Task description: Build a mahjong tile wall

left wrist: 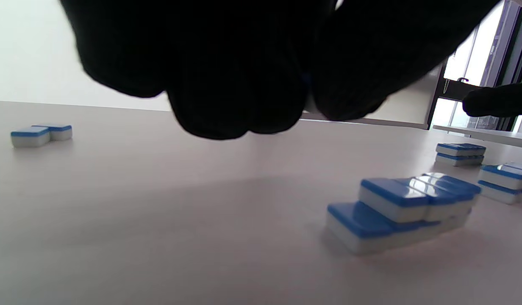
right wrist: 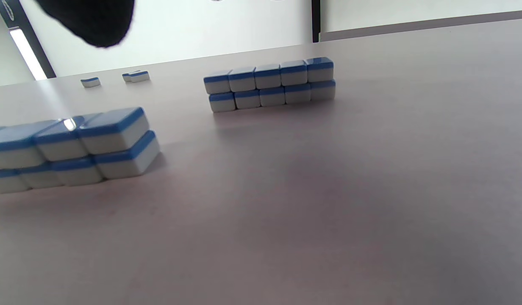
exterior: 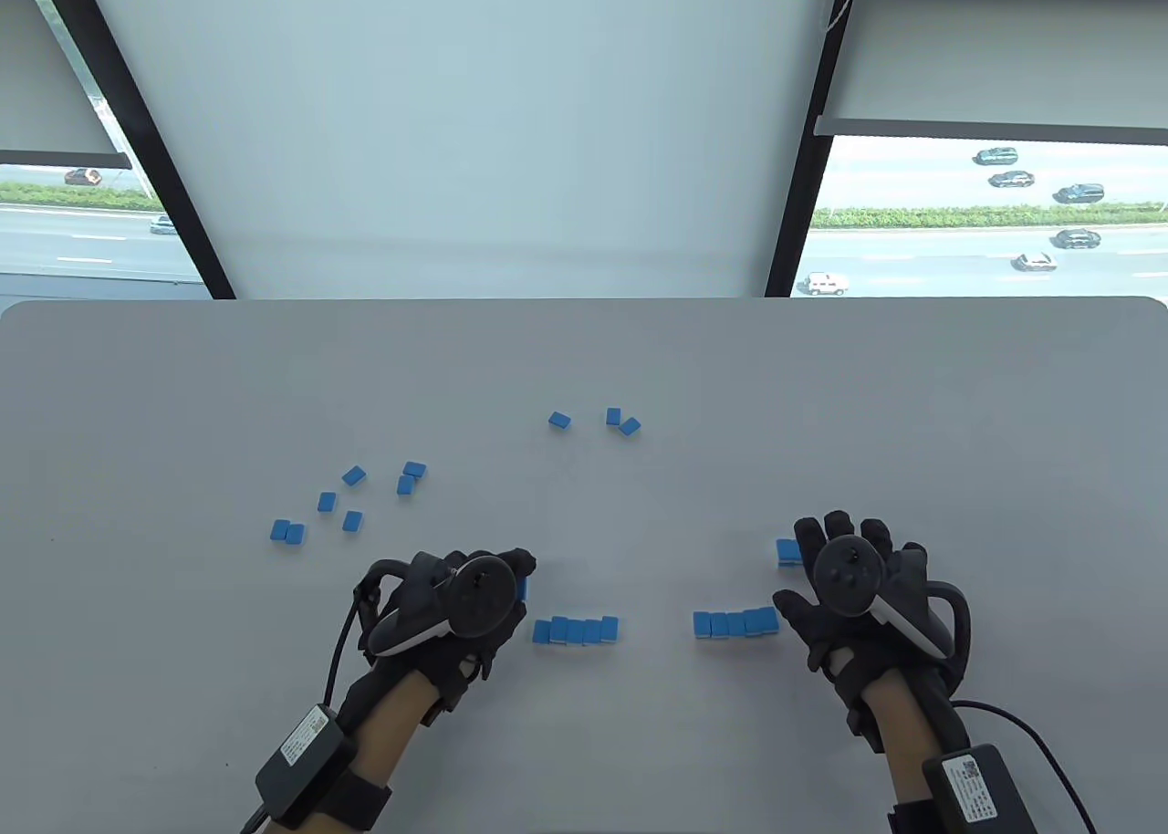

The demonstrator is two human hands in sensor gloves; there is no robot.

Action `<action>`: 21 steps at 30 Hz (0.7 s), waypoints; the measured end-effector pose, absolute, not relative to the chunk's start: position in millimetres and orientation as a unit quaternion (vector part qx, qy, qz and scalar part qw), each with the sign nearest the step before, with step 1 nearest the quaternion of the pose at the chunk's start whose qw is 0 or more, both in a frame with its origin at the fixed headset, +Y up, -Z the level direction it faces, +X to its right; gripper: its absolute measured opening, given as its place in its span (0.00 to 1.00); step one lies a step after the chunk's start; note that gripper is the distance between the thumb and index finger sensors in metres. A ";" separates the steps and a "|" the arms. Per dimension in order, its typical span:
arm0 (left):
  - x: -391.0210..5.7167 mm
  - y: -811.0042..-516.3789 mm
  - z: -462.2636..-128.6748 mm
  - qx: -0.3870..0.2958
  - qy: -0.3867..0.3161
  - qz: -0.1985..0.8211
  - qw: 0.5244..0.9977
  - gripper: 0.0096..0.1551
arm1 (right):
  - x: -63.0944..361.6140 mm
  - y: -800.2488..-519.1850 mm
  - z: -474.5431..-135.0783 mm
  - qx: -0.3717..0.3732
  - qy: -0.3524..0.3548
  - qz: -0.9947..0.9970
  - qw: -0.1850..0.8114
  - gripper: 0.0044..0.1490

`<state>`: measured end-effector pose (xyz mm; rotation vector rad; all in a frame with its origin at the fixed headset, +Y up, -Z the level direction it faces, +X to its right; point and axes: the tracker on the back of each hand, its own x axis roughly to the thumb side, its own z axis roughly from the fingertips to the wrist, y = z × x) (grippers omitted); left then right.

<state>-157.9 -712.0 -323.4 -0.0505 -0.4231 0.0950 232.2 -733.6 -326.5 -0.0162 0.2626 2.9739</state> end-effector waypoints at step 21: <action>-135.6 -740.3 -324.4 -0.100 -0.231 0.024 0.968 0.35 | 232.4 -732.7 -325.9 -0.005 0.084 0.993 0.079 0.53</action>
